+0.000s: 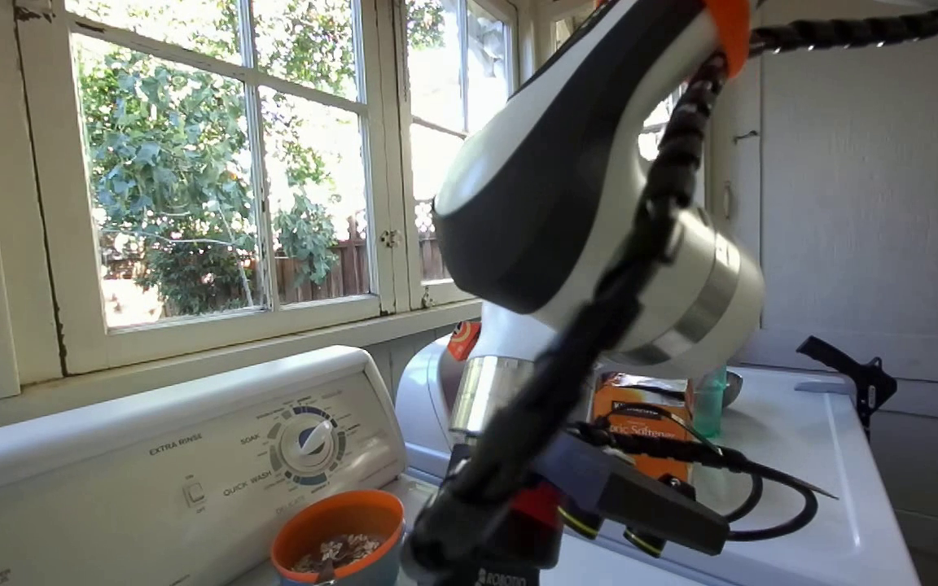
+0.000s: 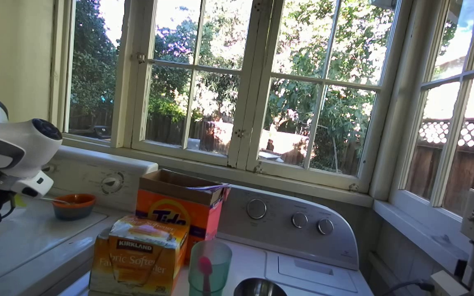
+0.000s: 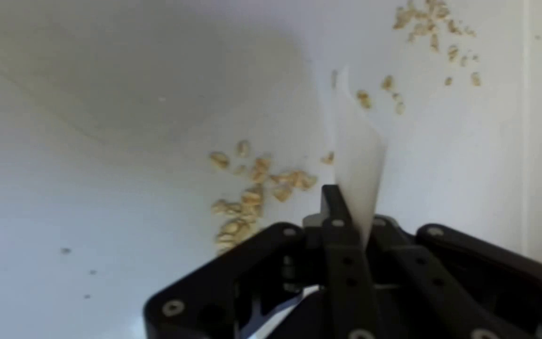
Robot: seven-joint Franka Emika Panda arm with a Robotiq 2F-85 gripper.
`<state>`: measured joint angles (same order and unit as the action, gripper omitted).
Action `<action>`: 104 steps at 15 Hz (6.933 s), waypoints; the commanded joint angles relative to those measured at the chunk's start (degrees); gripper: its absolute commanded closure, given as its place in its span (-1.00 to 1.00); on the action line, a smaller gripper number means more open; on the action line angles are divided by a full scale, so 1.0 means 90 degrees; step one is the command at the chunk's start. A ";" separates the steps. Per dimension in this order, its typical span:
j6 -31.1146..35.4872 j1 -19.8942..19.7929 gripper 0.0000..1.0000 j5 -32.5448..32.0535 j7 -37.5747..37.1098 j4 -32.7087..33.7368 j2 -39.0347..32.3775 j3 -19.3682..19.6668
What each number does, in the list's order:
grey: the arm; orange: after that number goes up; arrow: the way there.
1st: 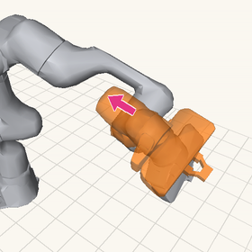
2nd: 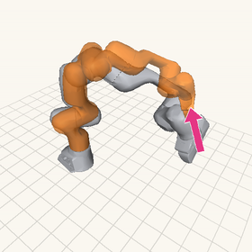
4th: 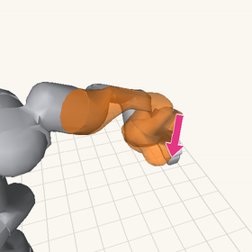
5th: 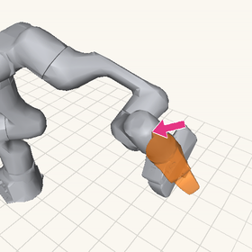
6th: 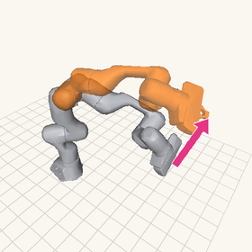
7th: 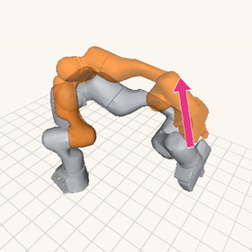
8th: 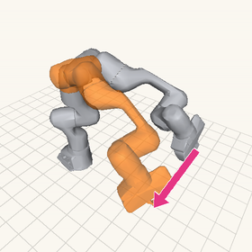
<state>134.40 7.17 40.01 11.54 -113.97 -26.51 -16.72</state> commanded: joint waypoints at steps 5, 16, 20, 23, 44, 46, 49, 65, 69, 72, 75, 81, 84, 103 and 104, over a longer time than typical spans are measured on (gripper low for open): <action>-0.0486 -0.0304 0.99 0.2738 0.2570 0.0157 0.0015 -0.0602; -0.2261 0.0410 0.99 0.3293 0.2731 0.0377 -0.0849 -0.0033; -0.3201 0.0362 0.99 0.2796 0.2561 0.0237 -0.0688 0.0248; -0.3963 0.0367 0.99 0.2314 0.2383 0.0279 -0.0729 0.0397; -0.1406 0.0583 0.99 -0.0167 0.2540 -0.0243 -0.0228 0.0282; -0.1048 0.0588 0.99 -0.0111 0.2503 -0.0290 -0.0202 0.0176; -0.0608 0.0614 0.99 -0.0127 0.2423 -0.0361 -0.0140 0.0015; 0.1559 0.0399 0.99 -0.1245 0.1694 -0.1254 0.0627 -0.0016; 0.1877 0.0154 0.99 -0.1566 0.1518 -0.1300 0.0619 -0.0081; 0.1982 -0.0063 0.99 -0.1383 0.1635 -0.1205 0.0527 -0.0264; 0.1859 -0.0625 0.99 -0.0351 0.2378 -0.1033 0.0481 -0.0986; 0.1869 -0.0683 0.99 0.1931 0.2967 -0.1081 0.1037 -0.1086; 0.2257 -0.0379 0.99 0.2371 0.2660 -0.1124 0.1158 -0.0737; 0.3111 -0.0139 -0.43 0.3487 0.1495 -0.1143 0.0962 -0.0891; 0.3175 -0.0020 -0.57 0.3041 0.1051 -0.1228 0.0985 -0.0799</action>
<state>163.97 4.94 74.94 29.99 -122.28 -19.20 -25.73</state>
